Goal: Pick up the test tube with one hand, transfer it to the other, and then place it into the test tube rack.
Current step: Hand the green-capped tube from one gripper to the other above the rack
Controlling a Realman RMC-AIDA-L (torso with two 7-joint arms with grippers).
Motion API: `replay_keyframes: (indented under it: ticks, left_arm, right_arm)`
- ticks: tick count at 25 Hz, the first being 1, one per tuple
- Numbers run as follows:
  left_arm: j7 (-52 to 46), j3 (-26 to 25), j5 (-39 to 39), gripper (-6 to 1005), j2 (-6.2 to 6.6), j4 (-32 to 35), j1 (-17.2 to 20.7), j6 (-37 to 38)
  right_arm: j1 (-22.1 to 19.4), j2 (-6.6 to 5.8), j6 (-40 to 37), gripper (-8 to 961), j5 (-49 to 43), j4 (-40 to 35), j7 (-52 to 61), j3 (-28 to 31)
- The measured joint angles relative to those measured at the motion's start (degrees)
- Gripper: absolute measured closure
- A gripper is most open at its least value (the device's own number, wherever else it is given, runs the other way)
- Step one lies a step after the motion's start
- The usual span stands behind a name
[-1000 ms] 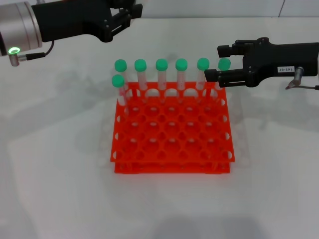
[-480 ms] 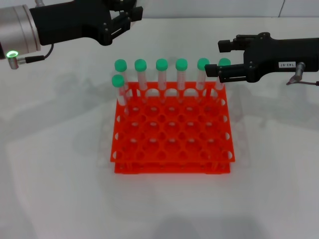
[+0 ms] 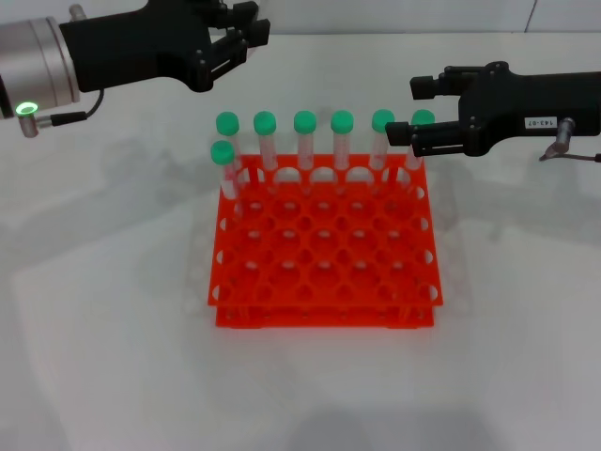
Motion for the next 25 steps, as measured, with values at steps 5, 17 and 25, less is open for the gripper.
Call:
replay_keyframes:
  ticks: [5,17,25]
  left_arm:
    - [0.0,0.0,0.3,808,0.0,-0.1,0.0,0.0]
    - [0.0,0.0,0.5,809,0.18,-1.3,0.0,-0.2]
    - [-0.3,0.0,0.8,809,0.35,-1.8,0.0,-0.9]
  right_arm:
    - [0.0,0.0,0.0,184,0.0,0.0,0.0,0.0]
    - [0.0,0.0,-0.1,185,-0.1,0.0,0.0,0.0]
    - [0.0,0.0,-0.1,185,-0.1,0.0,-0.1,0.0]
